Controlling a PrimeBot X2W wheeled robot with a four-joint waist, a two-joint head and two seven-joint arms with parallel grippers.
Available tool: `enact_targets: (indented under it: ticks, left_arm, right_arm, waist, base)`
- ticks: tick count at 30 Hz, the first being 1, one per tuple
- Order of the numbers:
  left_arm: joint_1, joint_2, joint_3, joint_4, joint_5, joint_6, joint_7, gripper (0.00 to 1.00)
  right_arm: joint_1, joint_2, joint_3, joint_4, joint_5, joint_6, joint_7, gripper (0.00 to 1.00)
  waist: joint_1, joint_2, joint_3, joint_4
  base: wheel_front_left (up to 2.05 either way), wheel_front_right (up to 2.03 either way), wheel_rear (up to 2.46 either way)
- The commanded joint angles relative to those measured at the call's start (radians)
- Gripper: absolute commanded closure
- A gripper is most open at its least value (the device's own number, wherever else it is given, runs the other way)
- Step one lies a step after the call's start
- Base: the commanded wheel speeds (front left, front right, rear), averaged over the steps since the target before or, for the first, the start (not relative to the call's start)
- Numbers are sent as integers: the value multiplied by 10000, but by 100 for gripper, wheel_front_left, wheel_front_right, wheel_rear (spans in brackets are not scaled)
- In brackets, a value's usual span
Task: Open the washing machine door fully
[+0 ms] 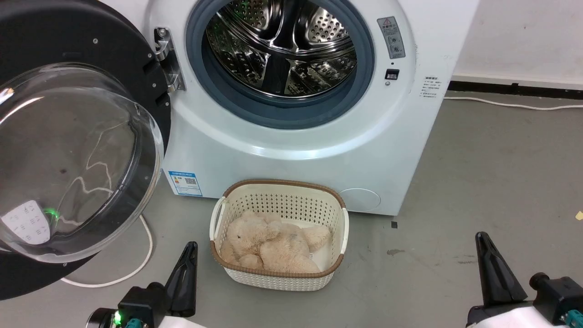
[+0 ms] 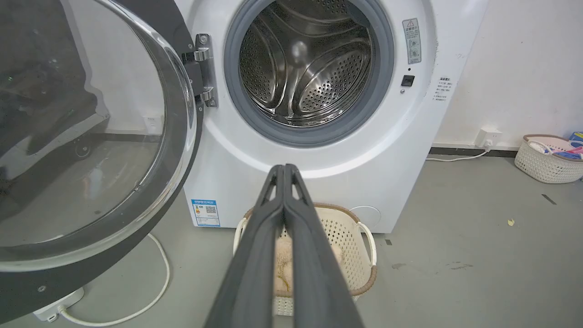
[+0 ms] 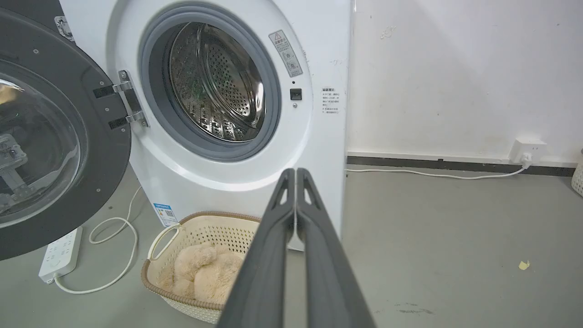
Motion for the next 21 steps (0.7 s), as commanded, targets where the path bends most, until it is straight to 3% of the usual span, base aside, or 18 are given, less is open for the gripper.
enact_targets:
  ticks: [1, 21]
  left_arm:
    - [-177, -63, 72, 25, 106, -81, 37, 100]
    - [-301, -307, 443, 56, 543, -208, 430, 100]
  right_arm:
    - [-154, 1, 24, 41, -89, 2, 42, 100]
    - [-317, 2, 119, 112, -372, 3, 395, 100]
  waist:
    - [0, 0, -2, -6]
    - [0, 0, -36, -124]
  base:
    - [0, 0, 0]
    - [0, 0, 0]
